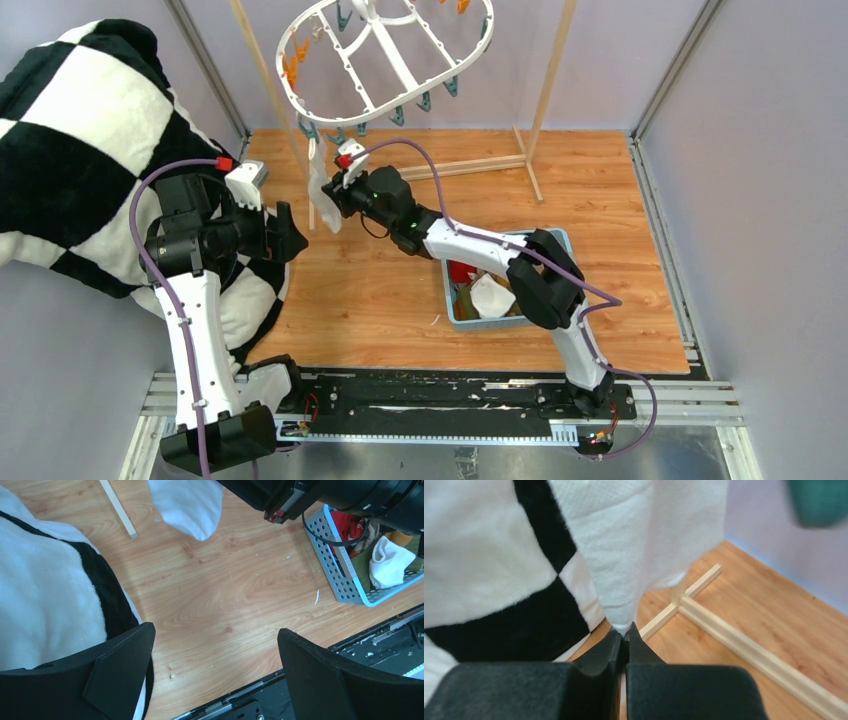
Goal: Remove the socks clipped to the hanger
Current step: Remove the sock from the hanger.
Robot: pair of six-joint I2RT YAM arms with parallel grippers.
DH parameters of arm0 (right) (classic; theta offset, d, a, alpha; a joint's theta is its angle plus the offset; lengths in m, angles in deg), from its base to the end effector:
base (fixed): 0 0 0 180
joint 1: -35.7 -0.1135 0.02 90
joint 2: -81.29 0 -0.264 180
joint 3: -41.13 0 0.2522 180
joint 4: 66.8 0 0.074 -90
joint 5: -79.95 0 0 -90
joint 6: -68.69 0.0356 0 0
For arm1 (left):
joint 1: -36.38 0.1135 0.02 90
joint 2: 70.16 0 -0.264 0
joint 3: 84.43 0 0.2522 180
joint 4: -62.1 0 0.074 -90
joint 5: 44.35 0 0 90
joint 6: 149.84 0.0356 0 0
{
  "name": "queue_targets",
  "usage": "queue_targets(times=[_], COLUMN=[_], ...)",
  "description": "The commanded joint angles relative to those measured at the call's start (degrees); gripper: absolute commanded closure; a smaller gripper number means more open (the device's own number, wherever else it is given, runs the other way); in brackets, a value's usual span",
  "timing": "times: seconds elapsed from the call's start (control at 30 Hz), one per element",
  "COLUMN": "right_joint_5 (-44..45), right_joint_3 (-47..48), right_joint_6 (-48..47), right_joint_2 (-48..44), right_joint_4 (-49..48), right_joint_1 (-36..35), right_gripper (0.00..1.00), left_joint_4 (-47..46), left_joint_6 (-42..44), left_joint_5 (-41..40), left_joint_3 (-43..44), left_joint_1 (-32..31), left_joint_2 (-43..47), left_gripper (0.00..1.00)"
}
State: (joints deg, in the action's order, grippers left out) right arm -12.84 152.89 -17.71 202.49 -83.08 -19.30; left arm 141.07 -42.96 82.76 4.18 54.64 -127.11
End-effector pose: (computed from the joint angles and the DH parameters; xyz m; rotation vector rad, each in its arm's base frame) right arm 0.2936 0.4223 0.3110 -0.6925 1.3433 0.8654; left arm 0.1588 0.0298 0.3919 0.2638 2.2181 -0.4475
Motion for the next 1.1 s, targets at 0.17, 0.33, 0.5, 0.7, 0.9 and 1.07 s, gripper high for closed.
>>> queue_targets(times=[0.17, 0.33, 0.5, 0.7, 0.9, 1.07], right_joint_5=[-11.20, -20.31, -24.63, -28.52, -29.81, -30.12], right_joint_3=[-16.53, -27.19, -34.50, -36.23, -35.97, -35.59], right_joint_6=[10.18, 16.85, 23.46, 29.59, 34.46, 36.87], right_joint_2=[-17.55, -26.44, -33.24, -36.44, -37.59, -38.00], right_joint_4=[-6.37, -9.31, -12.09, -13.35, -14.49, -13.39], right_joint_1=[-0.57, -0.33, -0.10, -0.01, 0.32, 0.83], right_gripper=[1.00, 1.00, 1.00, 1.00, 1.00, 1.00], left_joint_4=[1.15, 1.06, 1.06, 1.06, 1.15, 1.21], left_joint_6=[1.34, 0.65, -1.62, 2.05, 4.15, 5.38], left_joint_5=[6.31, 14.87, 27.02, 40.43, 42.54, 42.66], left_joint_3=[1.18, 0.16, -2.65, -4.47, -3.55, -3.90], left_joint_1=[0.41, 0.45, 0.28, -2.46, -7.67, -9.21], left_joint_2=[0.63, 0.66, -0.95, -0.24, -3.23, -5.07], left_gripper=[0.00, 0.00, 0.00, 0.00, 0.00, 0.03])
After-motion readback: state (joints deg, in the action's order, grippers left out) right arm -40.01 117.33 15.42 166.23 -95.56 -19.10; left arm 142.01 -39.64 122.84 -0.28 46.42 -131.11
